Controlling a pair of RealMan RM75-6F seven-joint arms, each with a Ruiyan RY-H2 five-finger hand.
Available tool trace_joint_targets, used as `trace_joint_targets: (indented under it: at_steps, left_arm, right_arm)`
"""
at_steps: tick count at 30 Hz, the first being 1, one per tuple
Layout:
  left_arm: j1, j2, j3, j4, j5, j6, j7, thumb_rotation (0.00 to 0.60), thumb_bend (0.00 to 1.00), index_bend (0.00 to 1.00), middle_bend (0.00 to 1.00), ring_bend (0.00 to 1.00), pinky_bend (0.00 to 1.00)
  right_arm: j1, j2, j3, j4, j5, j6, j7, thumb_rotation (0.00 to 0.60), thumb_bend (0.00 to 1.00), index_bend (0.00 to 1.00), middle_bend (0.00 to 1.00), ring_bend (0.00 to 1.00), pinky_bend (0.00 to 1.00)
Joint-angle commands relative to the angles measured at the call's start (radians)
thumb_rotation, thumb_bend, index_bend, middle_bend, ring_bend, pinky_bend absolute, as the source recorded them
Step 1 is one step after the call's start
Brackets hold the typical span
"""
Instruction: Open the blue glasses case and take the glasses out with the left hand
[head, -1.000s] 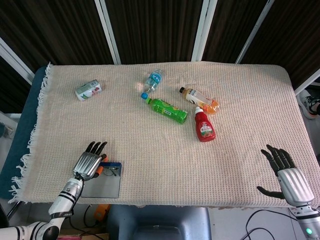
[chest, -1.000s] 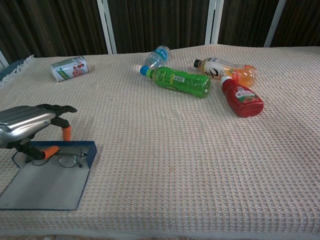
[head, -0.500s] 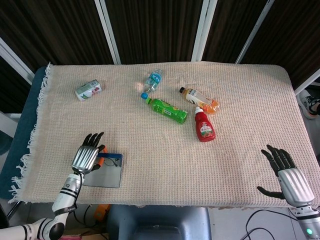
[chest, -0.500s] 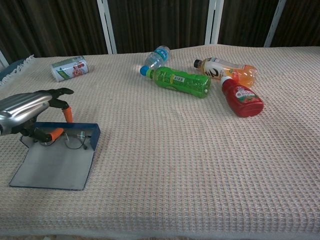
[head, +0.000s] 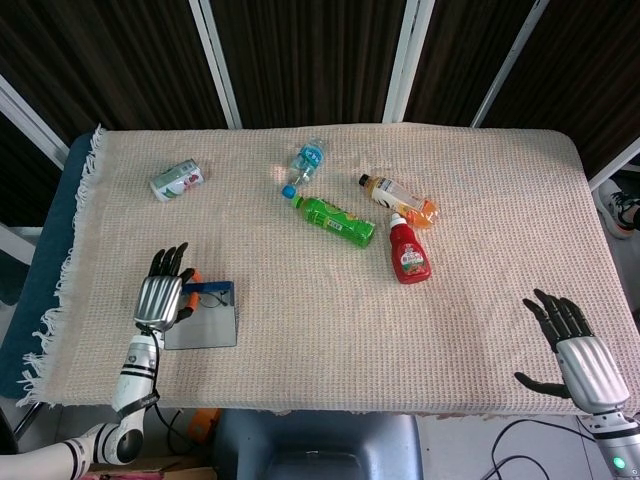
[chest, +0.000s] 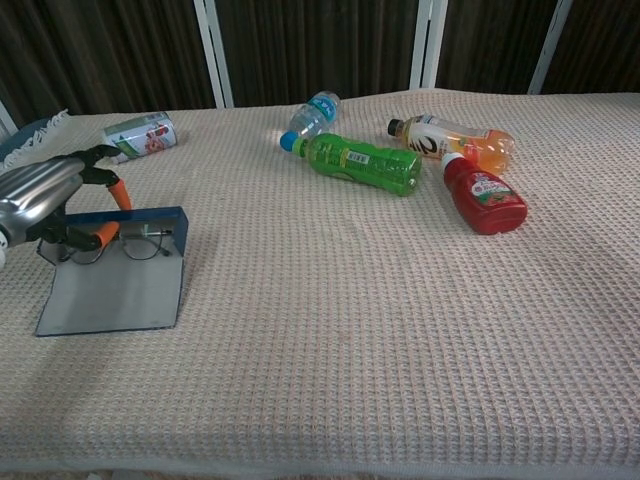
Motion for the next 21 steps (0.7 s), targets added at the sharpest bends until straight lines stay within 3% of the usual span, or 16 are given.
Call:
trace_joint_targets:
  at_steps: [1, 21]
  left_arm:
    - [-0.003, -0.019, -0.016, 0.033, 0.01, 0.012, -0.011, 0.6, 0.42, 0.59, 0.0, 0.0, 0.0]
    - [-0.014, -0.044, -0.056, 0.113, -0.016, -0.031, -0.019, 0.6, 0.42, 0.58, 0.0, 0.0, 0.0]
  right_arm:
    - [0.0, 0.0, 0.0, 0.0, 0.0, 0.0, 0.0, 0.6, 0.15, 0.0, 0.0, 0.0, 0.0]
    - [-0.002, 0.002, 0.001, 0.001, -0.001, 0.006, 0.006, 0.6, 0.15, 0.0, 0.0, 0.0, 0.0]
